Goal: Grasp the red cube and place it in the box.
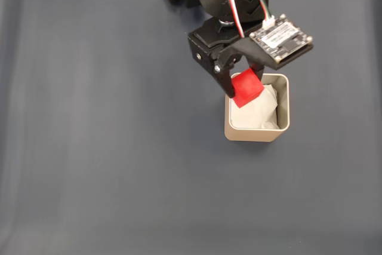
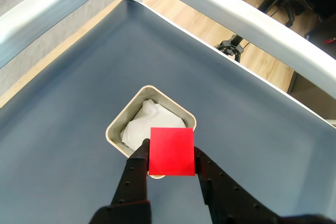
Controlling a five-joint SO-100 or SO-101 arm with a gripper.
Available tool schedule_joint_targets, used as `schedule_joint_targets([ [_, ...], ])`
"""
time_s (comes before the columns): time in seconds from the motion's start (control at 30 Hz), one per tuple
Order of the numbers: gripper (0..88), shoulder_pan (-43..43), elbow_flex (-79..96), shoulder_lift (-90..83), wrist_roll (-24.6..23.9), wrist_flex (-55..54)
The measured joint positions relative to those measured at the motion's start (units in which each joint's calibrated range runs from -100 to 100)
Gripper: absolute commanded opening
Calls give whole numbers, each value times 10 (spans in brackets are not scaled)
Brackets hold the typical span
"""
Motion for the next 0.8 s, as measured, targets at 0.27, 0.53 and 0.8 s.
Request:
schedule_joint_targets([
  [0.27,3,-19,0,8,-2,-17],
  [0.53,4,-32,0,22,-4,-29],
  [0.8,6,-38,0,25,-9,-42],
])
